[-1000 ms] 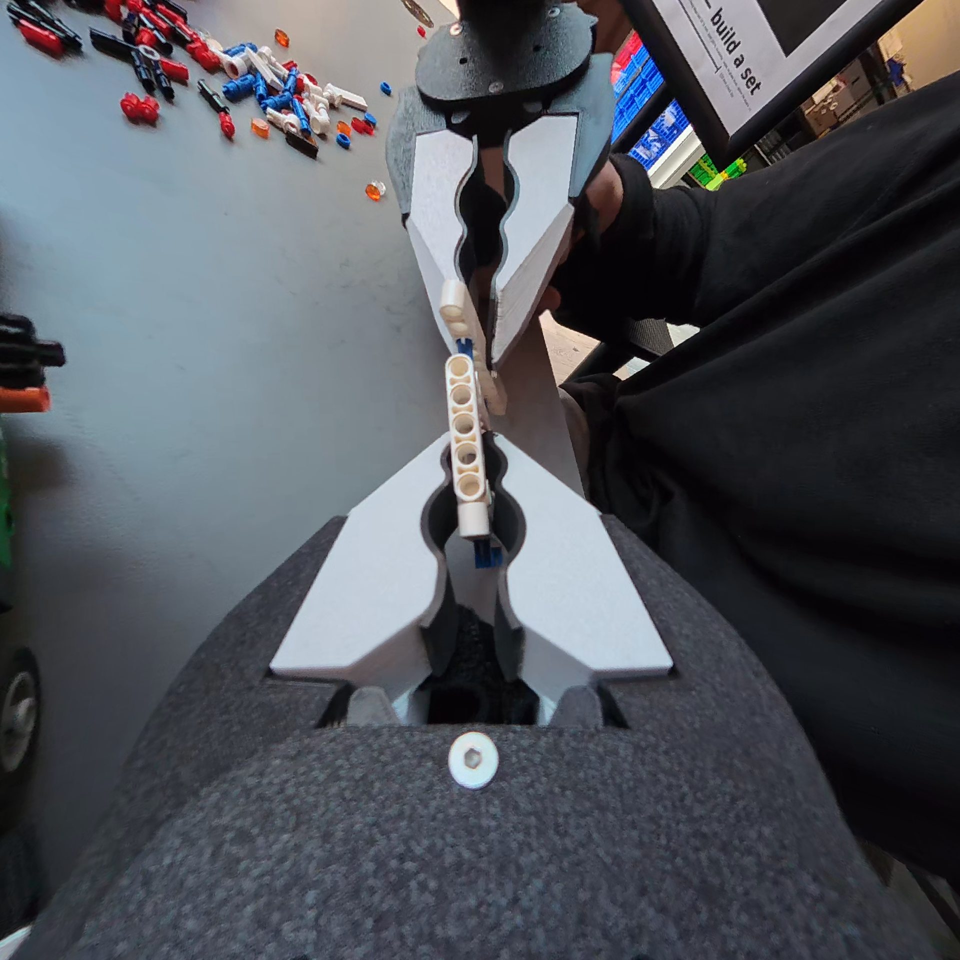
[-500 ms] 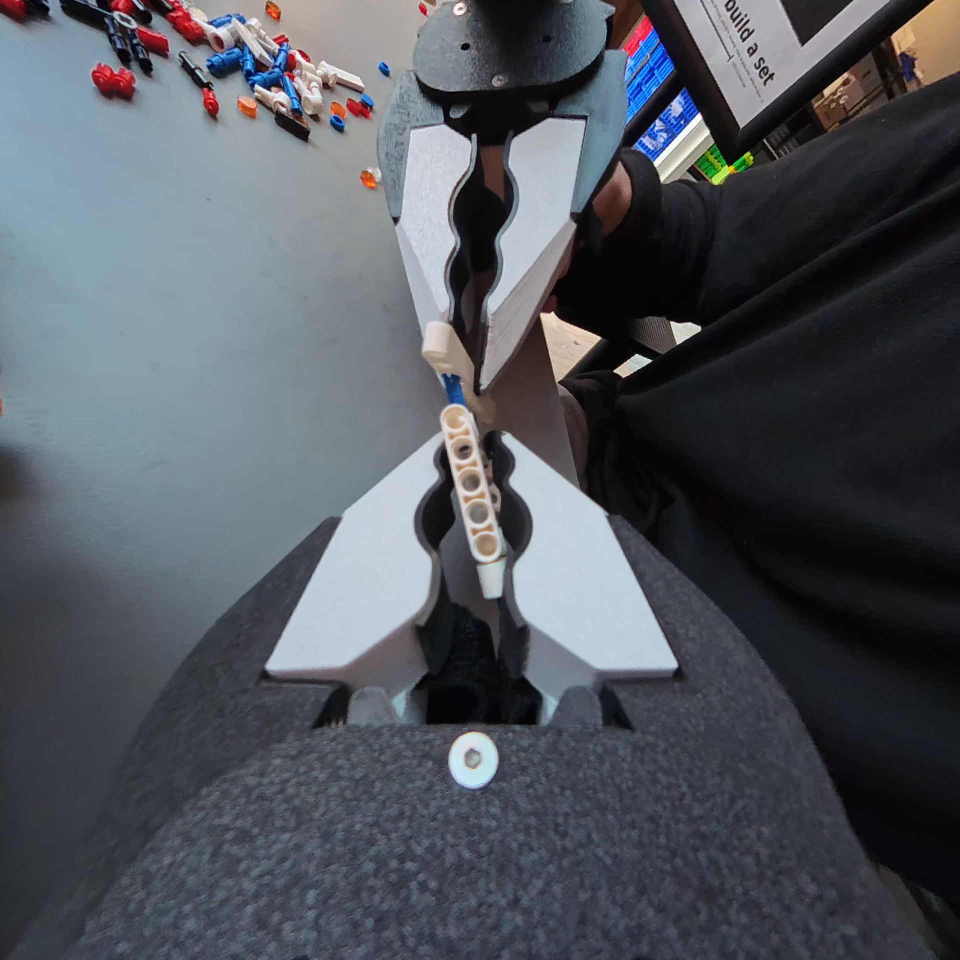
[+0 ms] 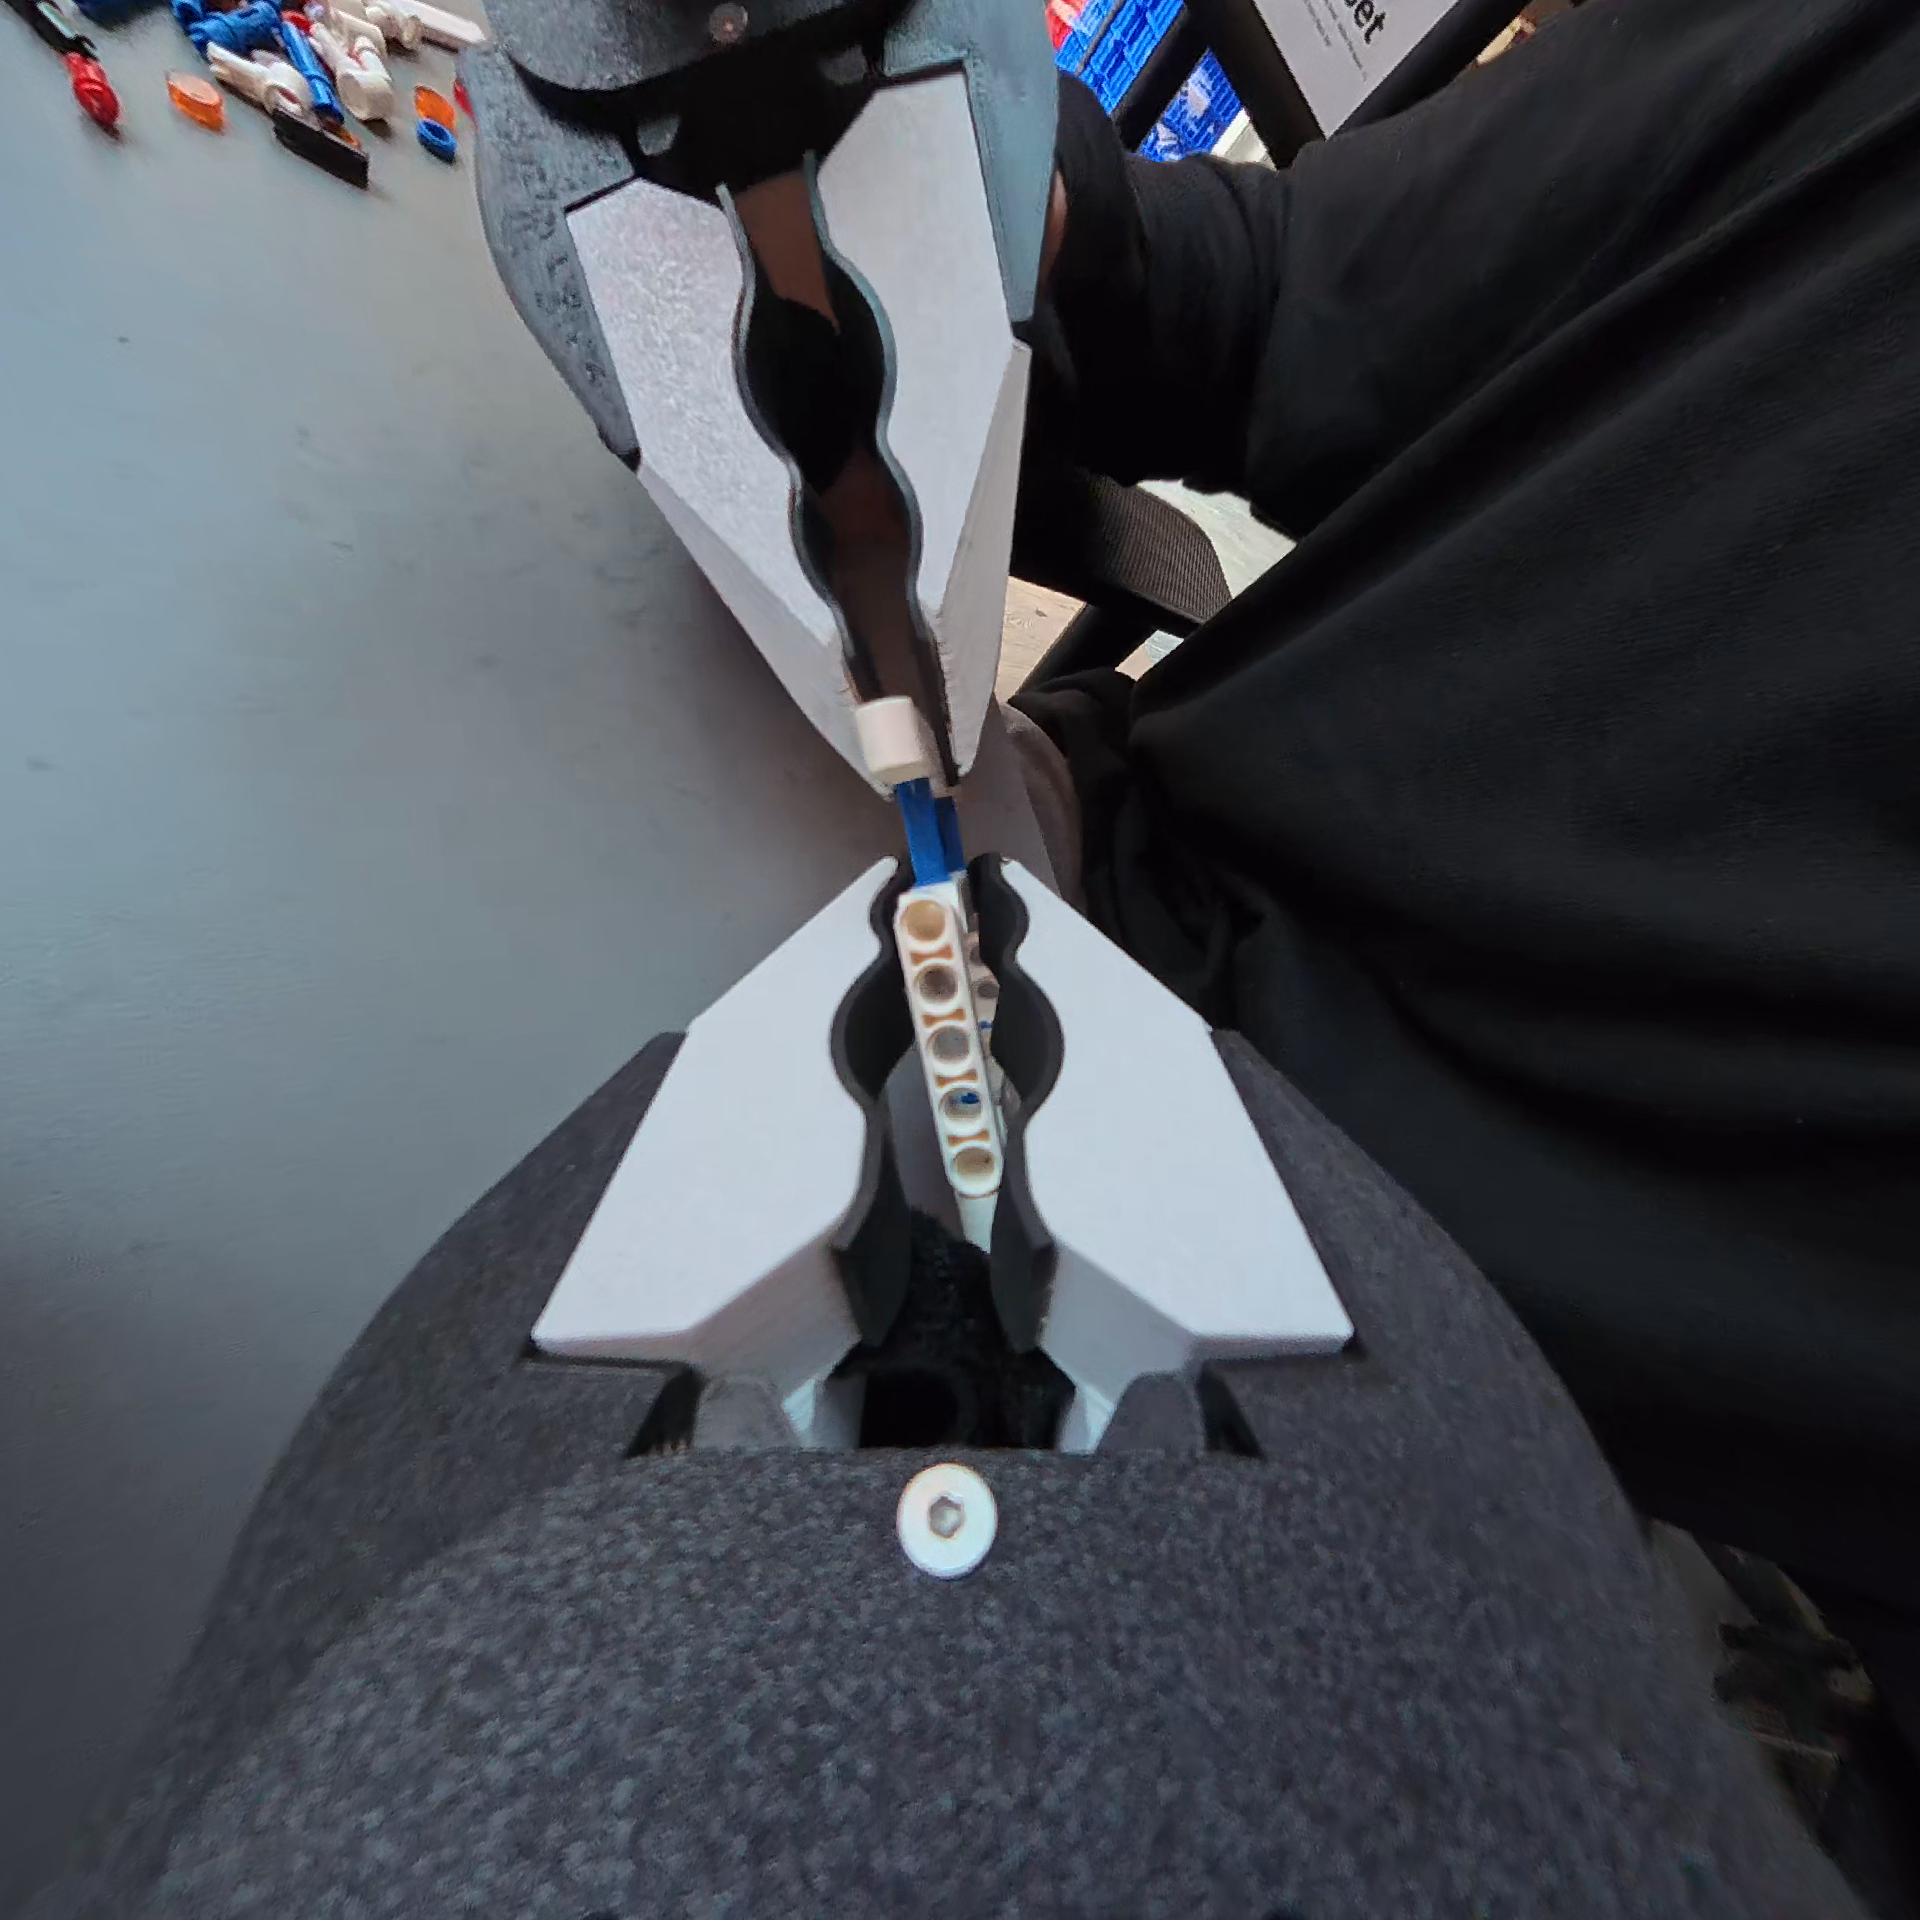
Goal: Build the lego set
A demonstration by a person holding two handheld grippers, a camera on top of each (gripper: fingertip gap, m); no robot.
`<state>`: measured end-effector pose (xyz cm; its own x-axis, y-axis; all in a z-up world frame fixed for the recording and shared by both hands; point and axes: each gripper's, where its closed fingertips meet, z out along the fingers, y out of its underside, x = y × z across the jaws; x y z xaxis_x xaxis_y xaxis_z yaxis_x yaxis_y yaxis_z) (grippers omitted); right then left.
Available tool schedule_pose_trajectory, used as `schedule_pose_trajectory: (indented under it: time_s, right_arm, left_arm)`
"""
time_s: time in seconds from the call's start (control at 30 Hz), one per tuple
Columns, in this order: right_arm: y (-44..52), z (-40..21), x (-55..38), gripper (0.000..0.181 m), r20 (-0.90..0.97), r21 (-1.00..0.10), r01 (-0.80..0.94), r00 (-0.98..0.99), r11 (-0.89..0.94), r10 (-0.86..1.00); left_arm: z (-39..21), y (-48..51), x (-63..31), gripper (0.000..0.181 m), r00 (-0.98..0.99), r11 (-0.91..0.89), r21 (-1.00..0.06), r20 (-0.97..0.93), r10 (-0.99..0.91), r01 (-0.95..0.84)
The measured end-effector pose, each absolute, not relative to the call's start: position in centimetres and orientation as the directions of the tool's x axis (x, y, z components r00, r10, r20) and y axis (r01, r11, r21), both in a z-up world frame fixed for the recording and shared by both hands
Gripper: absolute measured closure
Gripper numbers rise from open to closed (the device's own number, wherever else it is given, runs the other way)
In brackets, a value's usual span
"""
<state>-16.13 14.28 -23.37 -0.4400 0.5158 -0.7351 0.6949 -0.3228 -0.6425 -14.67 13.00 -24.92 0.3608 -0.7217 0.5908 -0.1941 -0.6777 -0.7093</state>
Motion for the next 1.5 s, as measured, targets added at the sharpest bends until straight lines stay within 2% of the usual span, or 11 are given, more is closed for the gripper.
schedule_pose_trajectory:
  time_s: [0.47, 1.0, 1.13, 1.27, 1.5]
  right_arm:
    - [13.7, -23.9, -15.9, 0.175, -0.742, -0.622, 0.75, -0.474, -0.223, 0.474]
    - [13.4, -24.3, -16.4, 0.175, -0.752, -0.601, 0.758, -0.431, -0.252, 0.499]
    - [14.1, -24.0, -17.0, 0.175, -0.718, -0.643, 0.701, -0.413, -0.309, 0.56]
    - [13.9, -24.6, -16.2, 0.174, -0.714, -0.634, 0.719, -0.403, -0.283, 0.573]
    - [14.2, -24.1, -15.5, 0.158, -0.647, -0.704, 0.651, -0.424, -0.284, 0.633]
  left_arm:
    - [-25.3, 12.4, -14.4, 0.172, 0.335, -0.696, -0.682, 0.617, -0.713, -0.224]
    - [-25.5, 12.7, -14.4, 0.172, 0.344, -0.715, -0.665, 0.633, -0.694, -0.218]
    - [-25.2, 13.4, -14.8, 0.172, 0.367, -0.722, -0.67, 0.637, -0.678, -0.17]
    - [-25.1, 13.5, -14.8, 0.173, 0.369, -0.715, -0.681, 0.63, -0.683, -0.161]
    - [-24.7, 14.0, -15.3, 0.173, 0.389, -0.706, -0.697, 0.62, -0.681, -0.124]
